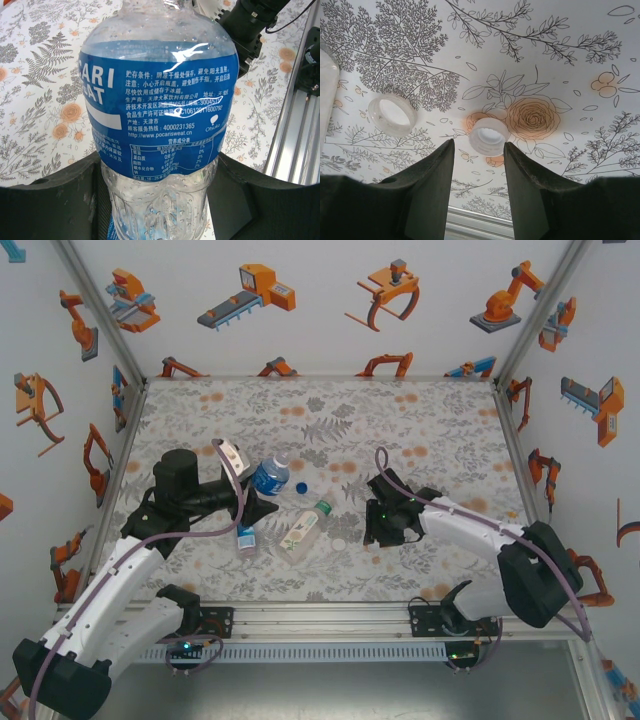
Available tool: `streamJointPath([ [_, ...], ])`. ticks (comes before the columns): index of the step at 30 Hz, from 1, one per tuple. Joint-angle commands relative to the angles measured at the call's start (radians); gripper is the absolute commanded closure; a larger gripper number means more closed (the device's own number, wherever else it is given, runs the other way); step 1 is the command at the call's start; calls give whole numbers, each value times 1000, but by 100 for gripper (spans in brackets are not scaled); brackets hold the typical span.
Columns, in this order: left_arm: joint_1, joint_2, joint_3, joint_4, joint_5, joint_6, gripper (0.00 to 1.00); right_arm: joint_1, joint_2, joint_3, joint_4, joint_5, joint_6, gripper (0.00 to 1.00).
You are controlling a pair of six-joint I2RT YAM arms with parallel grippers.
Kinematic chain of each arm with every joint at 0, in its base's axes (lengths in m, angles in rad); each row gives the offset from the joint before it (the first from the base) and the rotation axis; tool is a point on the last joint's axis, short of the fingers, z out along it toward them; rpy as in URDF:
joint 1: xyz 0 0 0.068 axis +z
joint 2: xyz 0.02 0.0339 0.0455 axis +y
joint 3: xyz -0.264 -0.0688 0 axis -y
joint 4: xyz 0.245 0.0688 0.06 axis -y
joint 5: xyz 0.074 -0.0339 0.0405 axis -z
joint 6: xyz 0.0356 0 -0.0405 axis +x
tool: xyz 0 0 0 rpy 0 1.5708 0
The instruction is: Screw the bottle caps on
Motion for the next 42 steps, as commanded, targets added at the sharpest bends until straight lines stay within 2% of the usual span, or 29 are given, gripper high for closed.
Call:
streamJointPath([
  [1,-1,-5,20,0,24,20,100,-4,7,3,14,-5,10,57],
  [18,-2,-2,19,0,24,22,100,-4,68,-37,72,-1,11,57],
  [27,0,0,20,-1,22,22,100,-5,69,-59,92,-6,20,75],
  [32,-1,3,19,-2,23,22,100,-4,42,-49,106,-20,26,81],
  [36,-1,11,18,1,24,22,100,-29,22,-69,210,-77,39,82],
  [42,-1,24,18,1,22,20,100,-108,52,-180,505,-207,71,81],
])
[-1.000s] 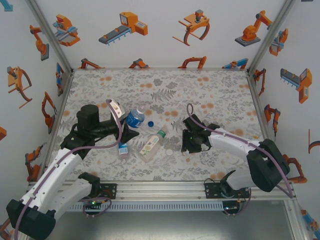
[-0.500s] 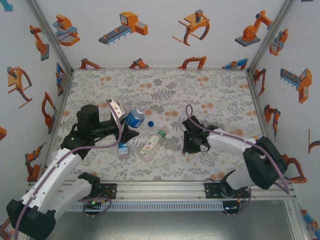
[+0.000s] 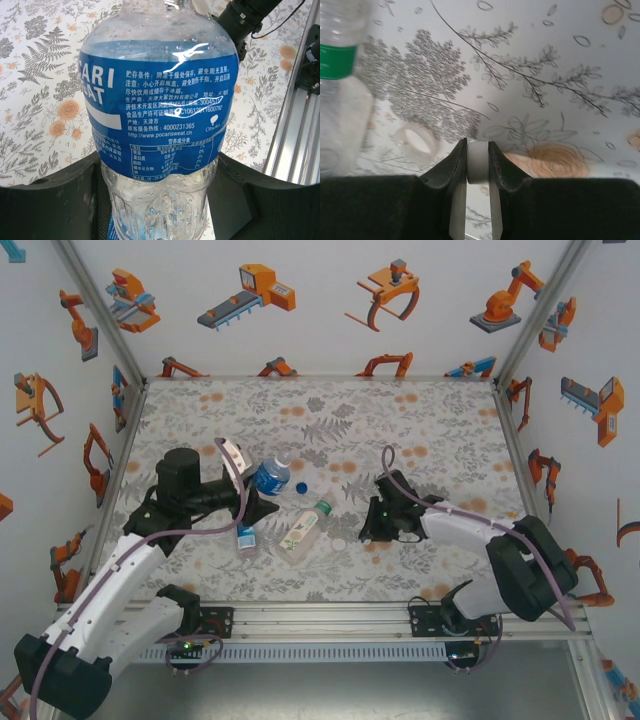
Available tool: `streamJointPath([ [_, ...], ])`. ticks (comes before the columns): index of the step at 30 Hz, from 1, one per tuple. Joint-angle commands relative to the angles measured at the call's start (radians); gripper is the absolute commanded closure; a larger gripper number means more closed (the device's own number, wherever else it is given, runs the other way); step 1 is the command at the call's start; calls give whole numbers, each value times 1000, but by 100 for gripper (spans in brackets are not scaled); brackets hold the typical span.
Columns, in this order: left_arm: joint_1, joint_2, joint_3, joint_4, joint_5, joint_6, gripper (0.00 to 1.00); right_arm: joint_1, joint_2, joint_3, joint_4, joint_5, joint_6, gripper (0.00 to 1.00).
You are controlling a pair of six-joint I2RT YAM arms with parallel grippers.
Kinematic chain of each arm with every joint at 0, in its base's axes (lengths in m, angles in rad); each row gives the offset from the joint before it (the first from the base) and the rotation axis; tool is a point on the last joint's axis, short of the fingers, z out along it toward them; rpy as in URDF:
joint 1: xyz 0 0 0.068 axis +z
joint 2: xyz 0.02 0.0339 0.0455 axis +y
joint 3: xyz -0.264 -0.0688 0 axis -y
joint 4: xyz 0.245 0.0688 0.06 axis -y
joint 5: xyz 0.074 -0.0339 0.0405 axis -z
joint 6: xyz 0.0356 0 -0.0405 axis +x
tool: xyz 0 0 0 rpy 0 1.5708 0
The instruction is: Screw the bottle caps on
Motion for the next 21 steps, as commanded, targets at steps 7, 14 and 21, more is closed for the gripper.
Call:
streamJointPath([
  [7,-5,9,10,2,6,21,100,-77,1,-135,180,-49,44,70],
  [14,-4,49,14,-23,-19,39,100,-77,-39,-72,-32,75,-39,60],
  [21,-4,62,16,-30,-23,46,100,-77,-94,-27,-137,120,-75,59],
])
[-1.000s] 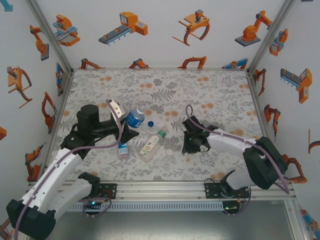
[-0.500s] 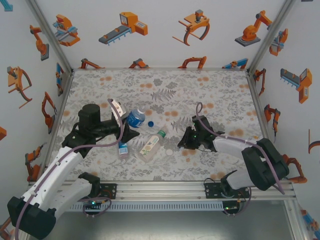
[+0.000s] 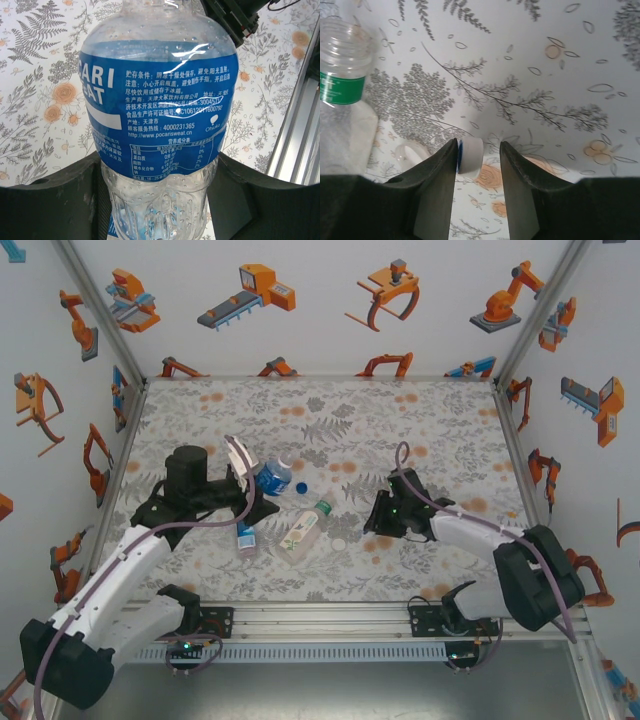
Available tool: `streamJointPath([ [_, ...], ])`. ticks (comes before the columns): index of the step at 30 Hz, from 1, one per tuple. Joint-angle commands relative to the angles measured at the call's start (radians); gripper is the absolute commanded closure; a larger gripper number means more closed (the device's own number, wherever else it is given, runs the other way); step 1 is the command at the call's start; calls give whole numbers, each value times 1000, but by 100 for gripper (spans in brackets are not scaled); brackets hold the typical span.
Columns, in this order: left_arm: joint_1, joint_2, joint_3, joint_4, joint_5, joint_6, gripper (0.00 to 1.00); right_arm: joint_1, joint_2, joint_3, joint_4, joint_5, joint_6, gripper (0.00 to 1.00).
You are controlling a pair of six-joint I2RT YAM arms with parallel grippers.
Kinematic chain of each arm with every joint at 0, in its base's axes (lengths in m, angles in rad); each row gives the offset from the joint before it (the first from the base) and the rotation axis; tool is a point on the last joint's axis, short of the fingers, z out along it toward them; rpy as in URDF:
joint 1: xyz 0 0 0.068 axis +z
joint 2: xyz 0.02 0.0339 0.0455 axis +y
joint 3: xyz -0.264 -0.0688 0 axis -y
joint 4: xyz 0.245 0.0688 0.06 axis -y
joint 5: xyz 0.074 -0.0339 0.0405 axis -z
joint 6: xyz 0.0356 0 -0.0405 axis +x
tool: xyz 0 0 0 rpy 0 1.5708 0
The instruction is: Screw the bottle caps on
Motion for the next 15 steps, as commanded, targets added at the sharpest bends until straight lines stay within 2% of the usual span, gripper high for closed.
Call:
streamJointPath([
  [1,-4,-2,17,-5,6,25,100,-7,-37,9,-148,75,-44,59],
  [10,-6,-3,16,-9,-4,28,100,-6,-90,101,-301,150,-107,59],
  [15,-5,-4,16,-12,-2,28,100,-6,-55,85,-271,92,-94,59],
])
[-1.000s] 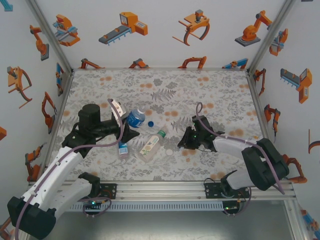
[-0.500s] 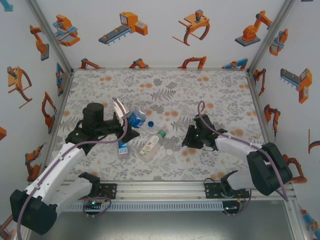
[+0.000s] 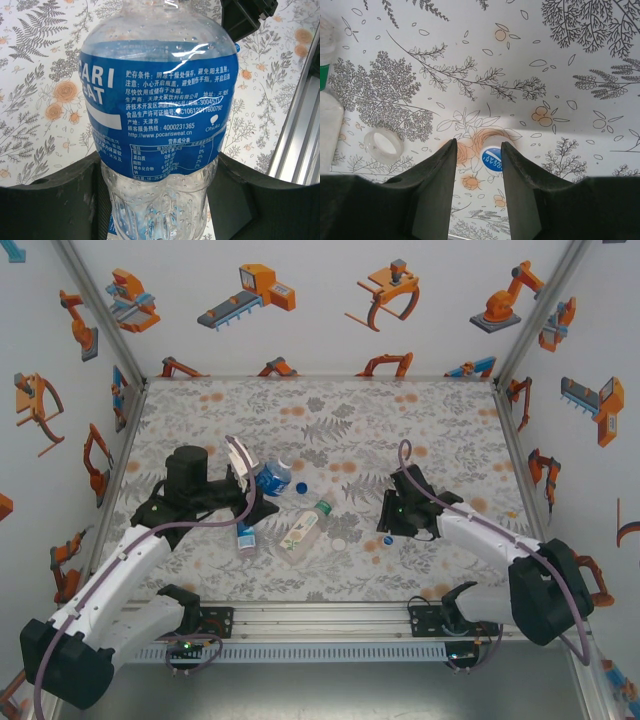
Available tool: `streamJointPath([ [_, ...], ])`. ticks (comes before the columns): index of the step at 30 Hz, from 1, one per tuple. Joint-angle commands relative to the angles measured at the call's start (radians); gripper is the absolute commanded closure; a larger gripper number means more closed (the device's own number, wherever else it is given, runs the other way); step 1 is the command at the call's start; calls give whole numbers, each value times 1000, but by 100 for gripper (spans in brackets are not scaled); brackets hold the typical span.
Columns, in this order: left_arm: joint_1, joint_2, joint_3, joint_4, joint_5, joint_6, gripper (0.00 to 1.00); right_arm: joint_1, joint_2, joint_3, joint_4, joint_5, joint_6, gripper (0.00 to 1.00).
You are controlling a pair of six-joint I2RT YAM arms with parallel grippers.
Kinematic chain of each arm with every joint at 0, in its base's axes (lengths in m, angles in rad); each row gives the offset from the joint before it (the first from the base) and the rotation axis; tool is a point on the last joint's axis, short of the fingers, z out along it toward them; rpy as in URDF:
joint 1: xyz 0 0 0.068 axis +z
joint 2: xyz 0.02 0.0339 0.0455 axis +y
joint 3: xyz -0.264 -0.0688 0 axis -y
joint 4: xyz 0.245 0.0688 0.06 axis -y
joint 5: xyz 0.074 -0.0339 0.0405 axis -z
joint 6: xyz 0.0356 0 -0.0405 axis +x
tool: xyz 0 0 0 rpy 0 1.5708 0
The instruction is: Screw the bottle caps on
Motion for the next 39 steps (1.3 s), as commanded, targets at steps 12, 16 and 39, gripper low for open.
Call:
streamJointPath([
  [12,-21,-25,19,-13,3,19,99,8,22,38,-128,78,-47,51],
  [16,-24,-34,18,-13,-3,19,99,39,32,70,-173,107,-57,49],
  [39,-34,-47,19,-19,-11,23,99,184,190,126,-160,172,3,58],
])
